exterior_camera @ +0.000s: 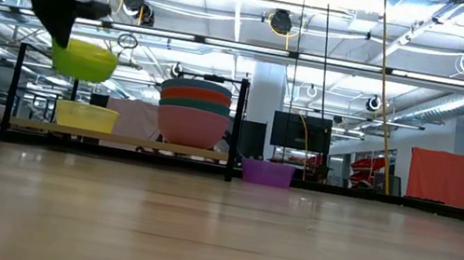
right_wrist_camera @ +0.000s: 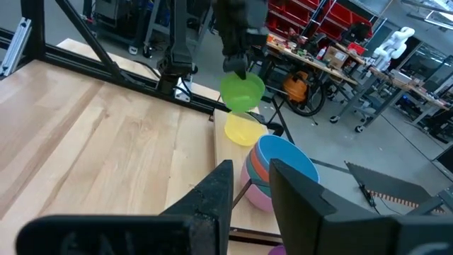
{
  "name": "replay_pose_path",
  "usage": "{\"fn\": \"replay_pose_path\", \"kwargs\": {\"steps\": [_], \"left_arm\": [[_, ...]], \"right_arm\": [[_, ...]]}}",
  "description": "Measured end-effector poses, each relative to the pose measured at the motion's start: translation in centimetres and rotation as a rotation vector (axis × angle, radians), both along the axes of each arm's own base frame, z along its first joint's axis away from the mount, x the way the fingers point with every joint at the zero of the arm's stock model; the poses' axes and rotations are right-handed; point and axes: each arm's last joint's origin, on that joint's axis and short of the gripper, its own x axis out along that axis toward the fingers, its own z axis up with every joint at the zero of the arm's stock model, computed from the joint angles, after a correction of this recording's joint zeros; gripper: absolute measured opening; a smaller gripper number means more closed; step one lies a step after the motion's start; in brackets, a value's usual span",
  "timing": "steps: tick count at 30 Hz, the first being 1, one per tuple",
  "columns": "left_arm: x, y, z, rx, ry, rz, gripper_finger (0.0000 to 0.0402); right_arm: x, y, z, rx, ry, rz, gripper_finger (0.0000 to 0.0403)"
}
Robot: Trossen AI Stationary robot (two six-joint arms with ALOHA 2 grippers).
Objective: Place and stack bowls onto a shelf
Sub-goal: Stack the small green bowl into the yellow bowl on the shelf
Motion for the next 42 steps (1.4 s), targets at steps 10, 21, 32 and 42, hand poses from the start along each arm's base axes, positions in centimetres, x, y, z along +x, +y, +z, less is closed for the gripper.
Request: {"fn": "replay_pose_path", "kwargs": {"steps": [10, 21, 32, 42], "left_arm": [[-0.4, 3.9, -5.2, 0.024, -0.097, 0.011, 0.0003], [-1.8, 5.5, -7.2, -0.009, -0.141, -0.030, 0.0007], [-1.8, 5.5, -7.2, -0.014, -0.142, -0.034, 0.0046], [-1.3, 5.0, -4.3, -0.044, -0.371, -0.149, 0.0048]], "right_arm": [[0.0, 0.0, 0.0, 0.001, 0.000, 0.000, 0.0086], [0.0, 0.0, 0.0, -0.001, 0.000, 0.000, 0.0086], [0.0, 0.0, 0.1, -0.001, -0.009, 0.000, 0.0086], [-0.1, -0.2, 0.3, -0.072, -0.022, -0.039, 0.0086]]}}
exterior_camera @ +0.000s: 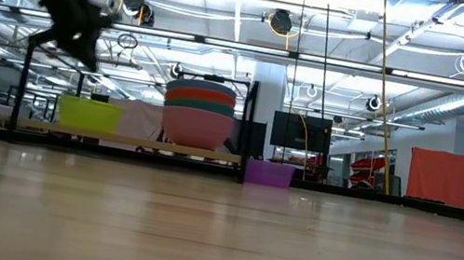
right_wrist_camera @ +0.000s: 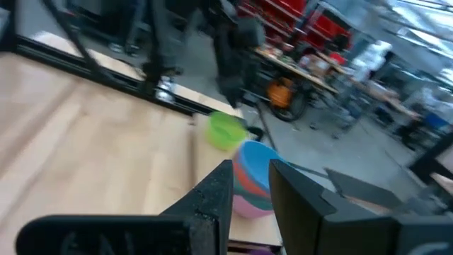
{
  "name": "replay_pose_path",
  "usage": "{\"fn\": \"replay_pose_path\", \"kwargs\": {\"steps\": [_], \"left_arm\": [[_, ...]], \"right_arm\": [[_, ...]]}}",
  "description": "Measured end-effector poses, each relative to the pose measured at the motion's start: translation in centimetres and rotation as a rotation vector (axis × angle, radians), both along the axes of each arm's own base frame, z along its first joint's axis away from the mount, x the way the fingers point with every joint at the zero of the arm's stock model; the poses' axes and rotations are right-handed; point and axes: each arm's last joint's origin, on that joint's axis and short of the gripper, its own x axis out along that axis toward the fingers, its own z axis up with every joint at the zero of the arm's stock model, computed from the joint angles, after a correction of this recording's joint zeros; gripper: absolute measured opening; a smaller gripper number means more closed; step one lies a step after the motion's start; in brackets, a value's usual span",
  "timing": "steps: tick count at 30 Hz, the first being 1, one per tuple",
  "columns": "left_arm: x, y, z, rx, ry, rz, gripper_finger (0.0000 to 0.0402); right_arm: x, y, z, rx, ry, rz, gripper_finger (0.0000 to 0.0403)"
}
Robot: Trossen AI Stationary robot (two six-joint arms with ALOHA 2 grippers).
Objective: Place and stack bowls onto a shelf
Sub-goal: Stack the small green bowl into the yellow bowl on the shelf, then adjust the shelf
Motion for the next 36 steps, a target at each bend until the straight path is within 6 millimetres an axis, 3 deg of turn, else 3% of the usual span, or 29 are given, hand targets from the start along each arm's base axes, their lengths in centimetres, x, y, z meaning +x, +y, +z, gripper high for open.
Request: {"fn": "replay_pose_path", "kwargs": {"steps": [5, 10, 14, 21, 30, 36], "left_arm": [[0.7, -1.6, 3.6, 0.017, -0.233, -0.221, 0.0049], [1.2, -3.9, 6.2, 0.082, -0.354, -0.329, 0.0049], [1.5, -5.5, 7.6, 0.111, -0.405, -0.411, 0.0049], [2.2, -7.3, 7.9, 0.086, -0.433, -0.531, 0.0049], [3.1, -9.3, 7.9, 0.010, -0.468, -0.638, 0.0049], [3.3, -10.5, 7.6, 0.024, -0.413, -0.649, 0.0049]], "right_arm": [[-0.5, -0.1, 0.2, -0.002, -0.018, -0.055, 0.0086], [-1.5, -0.1, 0.4, 0.067, -0.049, -0.061, 0.0086], [-2.7, 0.1, -0.2, 0.100, 0.023, -0.022, 0.0086], [-4.1, 1.1, -2.6, 0.352, 0.271, 0.129, 0.0086], [-3.8, 3.1, -5.2, 0.589, 0.642, 0.222, 0.0086], [-1.9, 4.3, -6.3, 0.512, 0.761, 0.225, 0.0086]]}}
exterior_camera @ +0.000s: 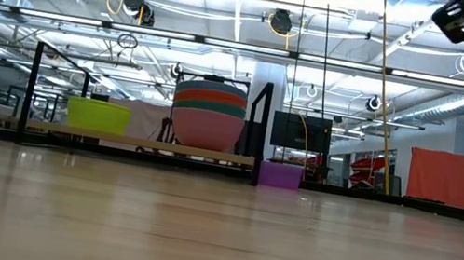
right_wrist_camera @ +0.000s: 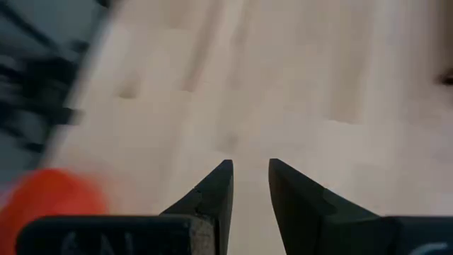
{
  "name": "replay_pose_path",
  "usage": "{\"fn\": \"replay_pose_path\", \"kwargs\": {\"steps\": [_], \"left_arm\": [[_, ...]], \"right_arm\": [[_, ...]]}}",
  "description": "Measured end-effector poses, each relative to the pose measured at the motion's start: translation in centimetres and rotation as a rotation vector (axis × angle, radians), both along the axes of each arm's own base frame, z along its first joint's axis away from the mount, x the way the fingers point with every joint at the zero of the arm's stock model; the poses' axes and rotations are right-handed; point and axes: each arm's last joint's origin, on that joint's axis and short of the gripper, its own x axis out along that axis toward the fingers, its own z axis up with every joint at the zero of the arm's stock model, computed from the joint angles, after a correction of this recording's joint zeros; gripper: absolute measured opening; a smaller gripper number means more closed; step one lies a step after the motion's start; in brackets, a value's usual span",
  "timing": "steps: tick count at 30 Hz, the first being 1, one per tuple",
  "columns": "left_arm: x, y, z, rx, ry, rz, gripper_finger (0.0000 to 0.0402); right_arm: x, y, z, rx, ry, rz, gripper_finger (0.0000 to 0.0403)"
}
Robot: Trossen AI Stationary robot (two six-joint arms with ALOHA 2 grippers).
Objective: Place and stack bowls onto a shelf
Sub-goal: Adjust the shelf
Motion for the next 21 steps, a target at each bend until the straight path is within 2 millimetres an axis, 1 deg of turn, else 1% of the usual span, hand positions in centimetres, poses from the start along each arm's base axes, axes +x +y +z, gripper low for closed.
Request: {"fn": "replay_pose_path", "kwargs": {"steps": [4, 6, 8, 12, 15, 17, 19, 21], "left_arm": [[-0.3, -0.7, -0.8, 0.023, 0.106, 0.032, 0.0049], [-0.6, -0.7, -1.2, 0.033, 0.158, 0.120, 0.0049], [-1.0, -0.5, -1.5, 0.024, 0.182, 0.234, 0.0049], [-1.6, -0.4, -1.9, 0.013, 0.233, 0.334, 0.0049], [-1.9, -0.3, -2.1, 0.013, 0.261, 0.389, 0.0042], [-1.9, -0.3, -2.1, 0.034, 0.256, 0.414, 0.0027], [-1.9, -0.2, -1.9, 0.057, 0.243, 0.420, 0.0009], [-2.0, -0.2, -1.7, 0.076, 0.231, 0.412, 0.0006]], "right_arm": [[1.5, -0.3, -0.8, -0.228, 0.019, -0.103, 0.0086], [2.4, -0.7, -1.2, -0.336, 0.030, -0.169, 0.0086], [3.4, -1.1, -1.6, -0.405, 0.031, -0.246, 0.0086], [5.7, -1.7, -2.2, -0.436, -0.003, -0.346, 0.0086], [7.7, -2.1, -2.3, -0.480, -0.081, -0.405, 0.0080], [8.7, -2.5, -2.2, -0.498, -0.135, -0.446, 0.0069], [9.3, -3.0, -2.1, -0.505, -0.171, -0.488, 0.0052], [9.6, -3.4, -1.9, -0.503, -0.192, -0.516, 0.0030]]}}
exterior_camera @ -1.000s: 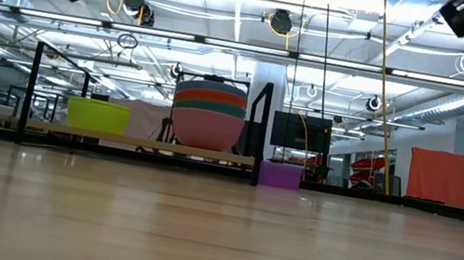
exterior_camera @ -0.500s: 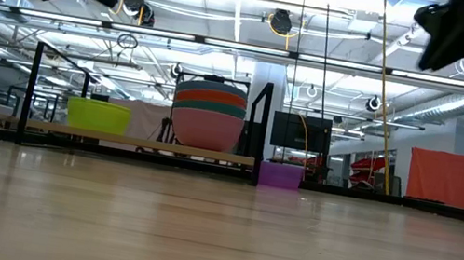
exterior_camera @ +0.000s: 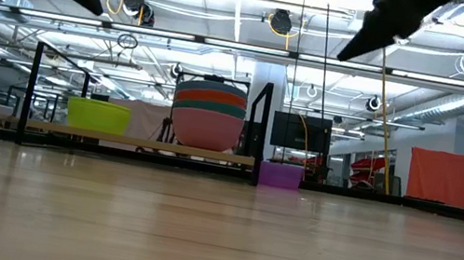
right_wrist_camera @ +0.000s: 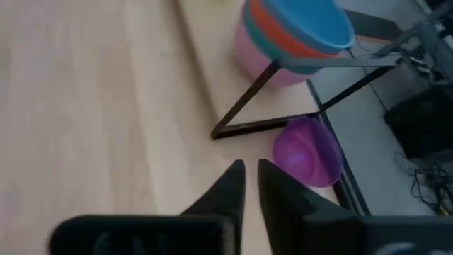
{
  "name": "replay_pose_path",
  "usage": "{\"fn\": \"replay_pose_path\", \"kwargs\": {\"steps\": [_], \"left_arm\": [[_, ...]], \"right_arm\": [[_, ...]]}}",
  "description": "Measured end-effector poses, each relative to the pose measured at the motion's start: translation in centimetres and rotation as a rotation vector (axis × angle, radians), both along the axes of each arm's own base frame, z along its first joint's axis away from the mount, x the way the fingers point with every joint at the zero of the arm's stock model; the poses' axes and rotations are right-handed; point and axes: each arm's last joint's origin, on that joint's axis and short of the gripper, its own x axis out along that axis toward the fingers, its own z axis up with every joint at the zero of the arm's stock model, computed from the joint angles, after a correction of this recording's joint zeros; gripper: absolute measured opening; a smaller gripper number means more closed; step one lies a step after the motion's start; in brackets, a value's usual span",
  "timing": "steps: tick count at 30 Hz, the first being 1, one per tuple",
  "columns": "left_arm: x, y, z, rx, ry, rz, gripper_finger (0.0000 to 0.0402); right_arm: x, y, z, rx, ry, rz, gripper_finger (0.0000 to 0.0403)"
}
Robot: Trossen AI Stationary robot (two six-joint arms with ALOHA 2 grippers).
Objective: Place and stack bowls onto a shelf
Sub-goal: Adjust the shelf
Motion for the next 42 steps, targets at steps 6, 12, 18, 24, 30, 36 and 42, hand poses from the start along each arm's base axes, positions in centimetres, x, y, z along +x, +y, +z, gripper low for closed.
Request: {"fn": "replay_pose_path", "kwargs": {"steps": [6, 12, 18, 24, 30, 36, 42], "left_arm": [[-1.0, 0.1, 0.0, 0.048, 0.038, 0.062, 0.0004], [-3.0, 0.5, 0.2, 0.121, 0.047, 0.193, 0.0003], [-5.0, 0.6, 0.3, 0.156, 0.053, 0.300, 0.0003], [-6.8, 0.3, -1.8, -0.016, 0.302, 0.391, 0.0002], [-7.0, 0.2, -2.1, -0.036, 0.361, 0.393, 0.0002], [-7.3, 0.1, -2.2, -0.046, 0.394, 0.393, 0.0003], [-7.3, 0.0, -2.3, -0.060, 0.403, 0.386, 0.0003]], "right_arm": [[0.4, -1.8, 0.4, -0.001, -0.062, -0.074, 0.0005], [1.3, -3.9, 0.5, -0.005, -0.136, -0.155, 0.0001], [2.1, -6.4, 0.1, 0.169, -0.240, -0.217, 0.0000], [3.9, -8.3, -2.4, 0.259, -0.197, -0.247, 0.0000], [5.9, -9.7, -5.0, 0.337, -0.165, -0.221, 0.0000], [8.0, -10.2, -6.7, 0.397, -0.216, -0.147, 0.0000], [8.9, -10.5, -7.5, 0.418, -0.249, -0.133, 0.0000]]}}
